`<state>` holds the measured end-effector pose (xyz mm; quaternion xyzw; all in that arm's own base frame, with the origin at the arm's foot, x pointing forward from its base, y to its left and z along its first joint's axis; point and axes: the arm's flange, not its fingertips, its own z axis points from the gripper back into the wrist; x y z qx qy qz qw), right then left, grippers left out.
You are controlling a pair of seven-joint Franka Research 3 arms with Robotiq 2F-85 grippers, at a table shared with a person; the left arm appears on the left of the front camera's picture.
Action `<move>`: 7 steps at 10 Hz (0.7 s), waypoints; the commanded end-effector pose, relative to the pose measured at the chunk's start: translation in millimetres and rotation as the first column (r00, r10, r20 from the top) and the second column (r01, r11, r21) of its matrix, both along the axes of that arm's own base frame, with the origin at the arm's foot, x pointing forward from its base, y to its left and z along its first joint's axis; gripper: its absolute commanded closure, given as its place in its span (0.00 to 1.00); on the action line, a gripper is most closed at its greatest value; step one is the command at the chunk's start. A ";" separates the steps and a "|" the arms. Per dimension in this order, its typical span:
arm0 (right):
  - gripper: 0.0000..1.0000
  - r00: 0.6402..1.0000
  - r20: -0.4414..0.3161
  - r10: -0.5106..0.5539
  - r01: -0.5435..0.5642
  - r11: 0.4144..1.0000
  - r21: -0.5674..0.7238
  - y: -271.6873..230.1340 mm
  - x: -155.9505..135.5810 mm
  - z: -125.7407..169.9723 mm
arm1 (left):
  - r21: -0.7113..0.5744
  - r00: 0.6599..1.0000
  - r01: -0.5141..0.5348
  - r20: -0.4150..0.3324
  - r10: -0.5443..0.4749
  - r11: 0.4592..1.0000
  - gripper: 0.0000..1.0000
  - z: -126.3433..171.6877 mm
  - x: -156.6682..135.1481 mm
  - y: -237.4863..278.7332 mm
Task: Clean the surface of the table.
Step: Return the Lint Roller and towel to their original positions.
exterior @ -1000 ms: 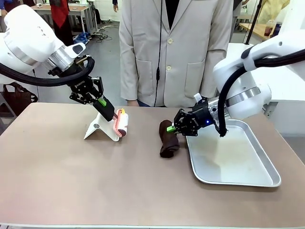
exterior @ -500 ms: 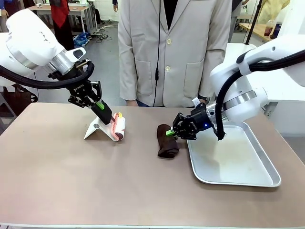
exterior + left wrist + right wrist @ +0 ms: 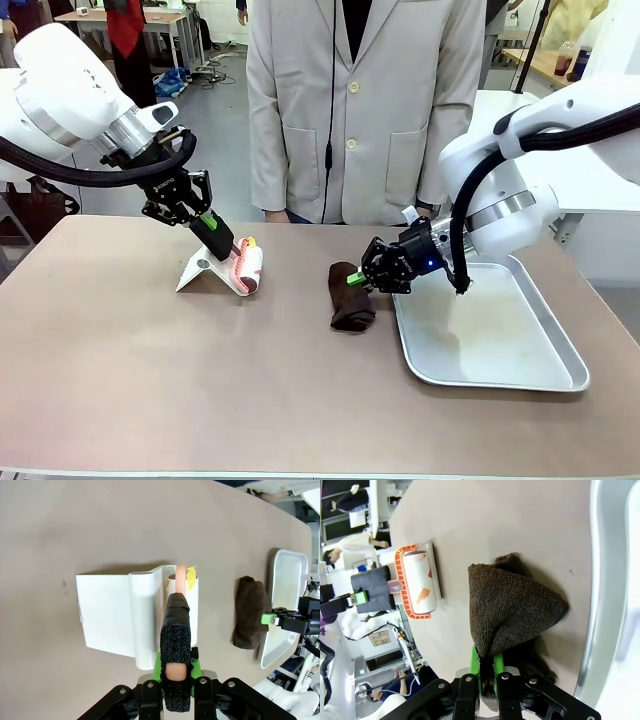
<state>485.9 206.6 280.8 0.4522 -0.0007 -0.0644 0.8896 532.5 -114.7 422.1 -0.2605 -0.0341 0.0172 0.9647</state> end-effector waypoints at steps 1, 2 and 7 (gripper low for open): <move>0.88 1.000 -0.021 -0.013 0.013 1.000 0.006 4.9 5.9 1.7 | 0.040 1.000 -0.019 -0.015 0.020 0.999 0.77 -1.4 3.6 1.1; 0.88 1.000 -0.024 -0.010 0.010 1.000 0.005 5.4 6.2 1.4 | 0.037 0.999 -0.026 -0.019 0.027 0.999 0.77 -2.6 5.2 3.5; 0.88 0.999 -0.046 0.013 -0.013 1.000 0.000 6.9 7.8 -0.2 | 0.033 1.000 -0.012 0.000 0.012 0.999 0.77 -9.5 2.2 7.1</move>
